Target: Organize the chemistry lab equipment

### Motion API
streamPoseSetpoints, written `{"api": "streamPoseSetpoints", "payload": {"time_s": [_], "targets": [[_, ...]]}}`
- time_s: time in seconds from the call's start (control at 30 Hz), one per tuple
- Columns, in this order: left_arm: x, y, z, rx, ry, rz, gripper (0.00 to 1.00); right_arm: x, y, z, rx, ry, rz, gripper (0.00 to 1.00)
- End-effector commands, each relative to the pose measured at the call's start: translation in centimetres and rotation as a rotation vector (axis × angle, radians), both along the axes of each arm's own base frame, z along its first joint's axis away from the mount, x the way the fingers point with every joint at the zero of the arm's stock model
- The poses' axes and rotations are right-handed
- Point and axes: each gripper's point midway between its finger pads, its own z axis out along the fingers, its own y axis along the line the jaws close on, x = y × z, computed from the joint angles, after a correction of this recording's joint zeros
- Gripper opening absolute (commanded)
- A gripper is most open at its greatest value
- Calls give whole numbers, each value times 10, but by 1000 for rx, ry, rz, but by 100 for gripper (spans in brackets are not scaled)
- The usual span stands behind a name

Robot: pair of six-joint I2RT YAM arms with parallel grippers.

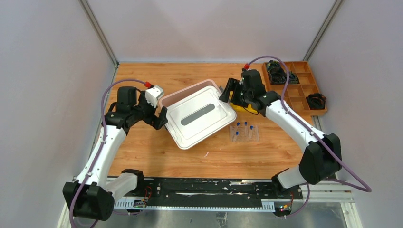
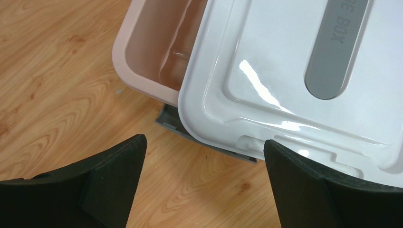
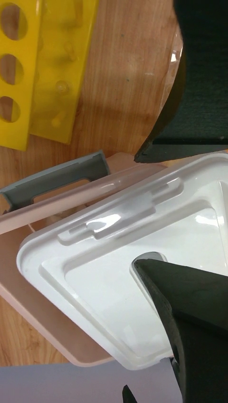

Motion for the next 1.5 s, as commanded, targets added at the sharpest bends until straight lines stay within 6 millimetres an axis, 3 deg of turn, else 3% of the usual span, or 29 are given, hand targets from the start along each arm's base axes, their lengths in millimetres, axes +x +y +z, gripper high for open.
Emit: {"api": "streamPoseSetpoints", "payload": {"time_s": [0.0,0.27,0.43,0.73,1.03,1.47], "targets": [[-1,0,1,11,-17,-12,100,10,-3,19,-149,-82,92,77],[14,0,0,21,2,13,100,23,11,24,-294,-104,305,72],[22,2,3,26,-16,41,100,29,23,13,-336,-102,372,69],[36,9,3,42,-35,97,100,45,21,-13,-412,-67,370,63],[48,14,0,67,-55,123,100,66,28,-10,-423,-98,353,52],[67,24,-6,118,-69,169,100,101,46,-1,-383,-181,323,48]]}}
